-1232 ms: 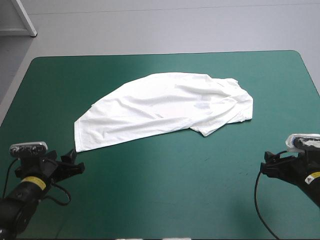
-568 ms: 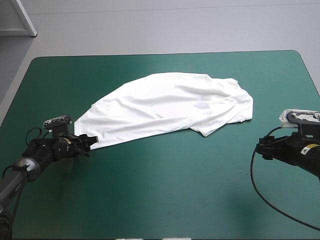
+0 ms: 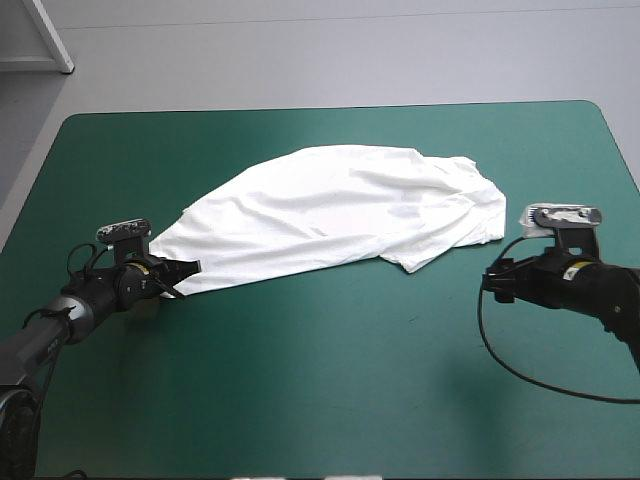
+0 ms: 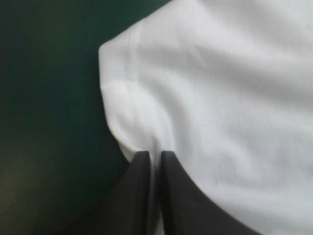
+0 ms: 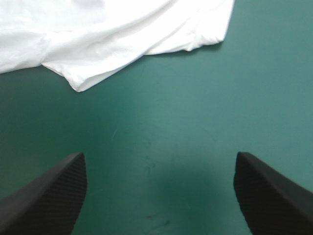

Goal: Fold the cloth

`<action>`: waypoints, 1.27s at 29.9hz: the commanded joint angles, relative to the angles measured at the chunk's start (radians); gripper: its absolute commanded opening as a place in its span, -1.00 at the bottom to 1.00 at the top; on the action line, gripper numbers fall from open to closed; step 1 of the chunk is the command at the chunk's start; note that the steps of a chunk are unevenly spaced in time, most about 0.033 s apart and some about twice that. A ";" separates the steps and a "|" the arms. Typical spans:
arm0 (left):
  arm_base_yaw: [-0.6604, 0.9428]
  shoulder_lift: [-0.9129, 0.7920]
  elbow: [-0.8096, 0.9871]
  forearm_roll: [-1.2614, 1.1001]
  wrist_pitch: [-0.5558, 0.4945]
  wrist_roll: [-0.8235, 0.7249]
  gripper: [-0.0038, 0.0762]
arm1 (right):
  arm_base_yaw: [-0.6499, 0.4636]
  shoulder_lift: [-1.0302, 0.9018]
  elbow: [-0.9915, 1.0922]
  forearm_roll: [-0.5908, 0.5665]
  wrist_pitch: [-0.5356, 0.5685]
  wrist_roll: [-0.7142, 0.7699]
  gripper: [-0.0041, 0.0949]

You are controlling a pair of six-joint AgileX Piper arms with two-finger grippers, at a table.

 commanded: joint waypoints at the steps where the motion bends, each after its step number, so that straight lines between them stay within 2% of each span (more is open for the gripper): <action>1: -0.004 0.001 -0.003 -0.020 0.064 0.016 -0.92 | 0.079 0.077 -0.041 0.018 -0.141 -0.011 0.59; 4: -0.004 0.001 -0.003 -0.020 0.064 0.016 -0.92 | 0.143 0.185 -0.072 0.018 -0.189 -0.008 0.58; 11: -0.004 0.001 -0.003 -0.020 0.077 0.016 -0.92 | 0.276 0.454 -0.235 0.006 -0.205 -0.015 0.56; 23: -0.004 0.001 -0.003 -0.020 0.086 0.016 -0.92 | 0.317 0.704 -0.308 0.003 -0.227 -0.015 0.44; 25: -0.004 0.001 -0.003 -0.020 0.086 0.016 -0.92 | 0.317 0.721 -0.308 0.007 -0.225 -0.011 0.30; 27: -0.004 0.001 -0.003 -0.020 0.084 0.016 -0.92 | 0.318 0.727 -0.308 0.010 -0.219 -0.011 0.05; 32: -0.004 0.001 -0.003 -0.020 0.080 0.016 -0.92 | 0.318 0.719 -0.308 0.011 -0.204 -0.011 -0.96; 38: -0.004 -0.042 -0.023 -0.005 0.066 0.016 -0.92 | 0.318 0.631 -0.320 0.007 -0.187 -0.005 -0.95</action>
